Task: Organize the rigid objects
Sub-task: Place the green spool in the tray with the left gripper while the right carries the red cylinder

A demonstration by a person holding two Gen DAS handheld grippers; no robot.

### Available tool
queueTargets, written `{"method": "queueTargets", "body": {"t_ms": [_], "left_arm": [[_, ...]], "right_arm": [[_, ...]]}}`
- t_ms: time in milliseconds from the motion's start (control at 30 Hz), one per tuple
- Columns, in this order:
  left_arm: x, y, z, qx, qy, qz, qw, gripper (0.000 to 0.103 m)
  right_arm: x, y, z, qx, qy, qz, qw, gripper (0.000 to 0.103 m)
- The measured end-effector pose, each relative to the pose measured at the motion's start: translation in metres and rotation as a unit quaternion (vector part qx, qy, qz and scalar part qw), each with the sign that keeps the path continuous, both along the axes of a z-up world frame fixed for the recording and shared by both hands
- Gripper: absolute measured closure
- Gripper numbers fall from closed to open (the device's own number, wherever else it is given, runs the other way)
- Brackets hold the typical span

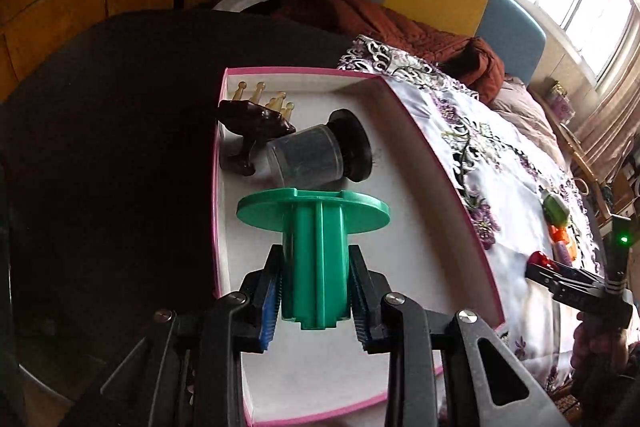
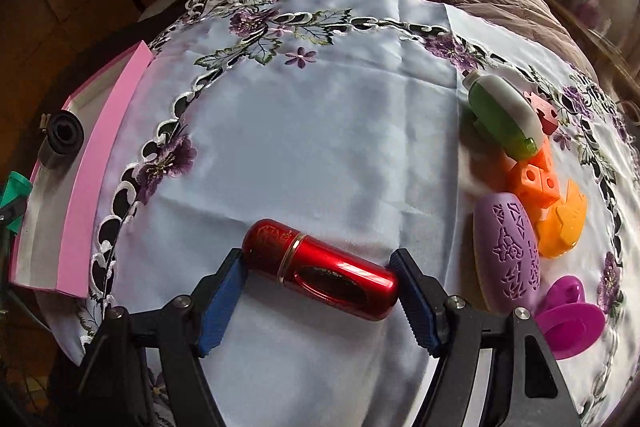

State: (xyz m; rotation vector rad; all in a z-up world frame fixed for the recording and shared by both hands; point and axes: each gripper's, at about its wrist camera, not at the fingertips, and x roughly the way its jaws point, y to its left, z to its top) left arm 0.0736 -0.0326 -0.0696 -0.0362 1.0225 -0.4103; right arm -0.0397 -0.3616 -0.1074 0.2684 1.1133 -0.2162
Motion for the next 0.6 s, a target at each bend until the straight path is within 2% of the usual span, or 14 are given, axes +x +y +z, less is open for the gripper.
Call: {"method": "queueTargets", "body": {"t_ms": [167, 300, 467, 600], "left_arm": [[0.012, -0.010, -0.008, 0.030, -0.010, 0.006, 0.9995, 0.073], [0.025, -0.018, -0.018, 0.072, -0.015, 0.019, 0.9971, 0.070], [0.022, -0.013, -0.013, 0.072, -0.026, 0.028, 0.9967, 0.061], [0.009, -0.007, 0.002, 0.072, -0.047, 0.033, 0.9957, 0.060]], "right_arm": [[0.000, 0.001, 0.000, -0.006, -0.001, 0.003, 1.000, 0.029], [0.000, 0.001, 0.000, -0.010, -0.001, 0.005, 1.000, 0.029], [0.000, 0.003, 0.000, -0.014, -0.002, 0.007, 1.000, 0.030], [0.000, 0.003, -0.001, -0.017, -0.004, 0.008, 1.000, 0.030]]}}
